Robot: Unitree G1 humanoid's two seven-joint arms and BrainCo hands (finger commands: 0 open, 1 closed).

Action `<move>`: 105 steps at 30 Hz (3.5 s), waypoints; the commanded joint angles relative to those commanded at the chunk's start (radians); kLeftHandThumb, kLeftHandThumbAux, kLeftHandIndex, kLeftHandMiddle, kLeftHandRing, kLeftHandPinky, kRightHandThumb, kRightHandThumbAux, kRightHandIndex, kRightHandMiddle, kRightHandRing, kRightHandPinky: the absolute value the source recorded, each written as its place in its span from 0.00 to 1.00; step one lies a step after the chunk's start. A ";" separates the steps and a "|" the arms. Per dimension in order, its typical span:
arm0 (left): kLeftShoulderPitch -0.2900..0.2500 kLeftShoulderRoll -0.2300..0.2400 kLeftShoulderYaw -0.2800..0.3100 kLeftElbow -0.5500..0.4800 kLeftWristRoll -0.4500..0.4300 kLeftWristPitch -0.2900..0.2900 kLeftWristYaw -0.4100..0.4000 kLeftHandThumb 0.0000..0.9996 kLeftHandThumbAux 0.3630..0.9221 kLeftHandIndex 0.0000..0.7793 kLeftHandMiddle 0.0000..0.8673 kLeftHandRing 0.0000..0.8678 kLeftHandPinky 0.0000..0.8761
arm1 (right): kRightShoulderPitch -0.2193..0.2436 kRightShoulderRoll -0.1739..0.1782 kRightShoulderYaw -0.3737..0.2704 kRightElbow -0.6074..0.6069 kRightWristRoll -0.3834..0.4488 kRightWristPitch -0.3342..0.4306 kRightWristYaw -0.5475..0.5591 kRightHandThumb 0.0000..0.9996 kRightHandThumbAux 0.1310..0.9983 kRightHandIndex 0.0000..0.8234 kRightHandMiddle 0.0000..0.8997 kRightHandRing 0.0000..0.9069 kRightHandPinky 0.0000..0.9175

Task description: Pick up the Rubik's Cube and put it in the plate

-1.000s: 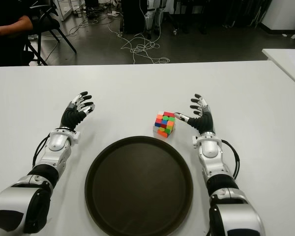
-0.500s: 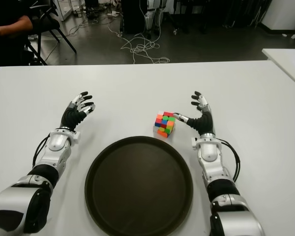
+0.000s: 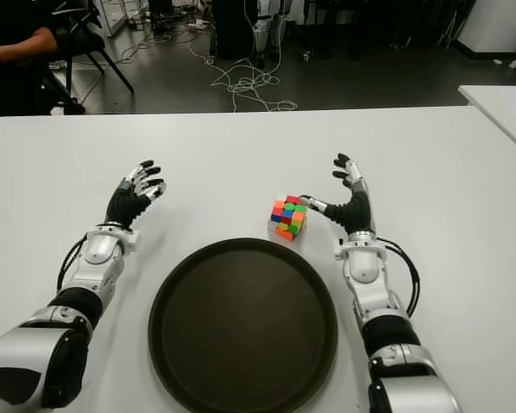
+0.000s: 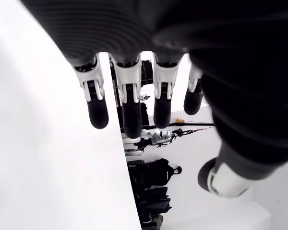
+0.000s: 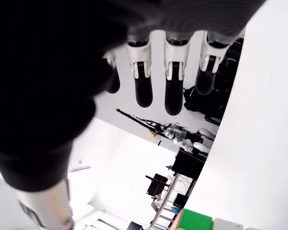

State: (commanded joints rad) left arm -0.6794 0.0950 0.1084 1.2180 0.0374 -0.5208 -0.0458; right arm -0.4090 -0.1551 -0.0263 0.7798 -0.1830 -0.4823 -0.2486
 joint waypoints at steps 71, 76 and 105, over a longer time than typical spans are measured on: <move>0.007 0.008 -0.016 -0.001 0.015 -0.018 -0.001 0.16 0.60 0.16 0.19 0.20 0.19 | -0.119 -0.394 0.392 -0.287 -0.625 0.117 0.345 0.00 0.72 0.12 0.16 0.17 0.14; 0.007 0.008 -0.014 -0.002 0.012 -0.018 -0.002 0.16 0.61 0.16 0.20 0.20 0.20 | -0.102 -0.386 0.412 -0.329 -0.637 0.181 0.421 0.00 0.72 0.13 0.15 0.16 0.13; 0.009 0.011 -0.022 -0.002 0.022 -0.021 0.003 0.14 0.58 0.16 0.19 0.19 0.17 | -0.039 -0.413 0.409 -0.540 -0.608 0.303 0.572 0.00 0.71 0.11 0.14 0.14 0.11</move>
State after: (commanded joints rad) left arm -0.6709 0.1058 0.0866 1.2158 0.0597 -0.5416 -0.0424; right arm -0.4481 -0.5676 0.3832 0.2394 -0.7911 -0.1796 0.3236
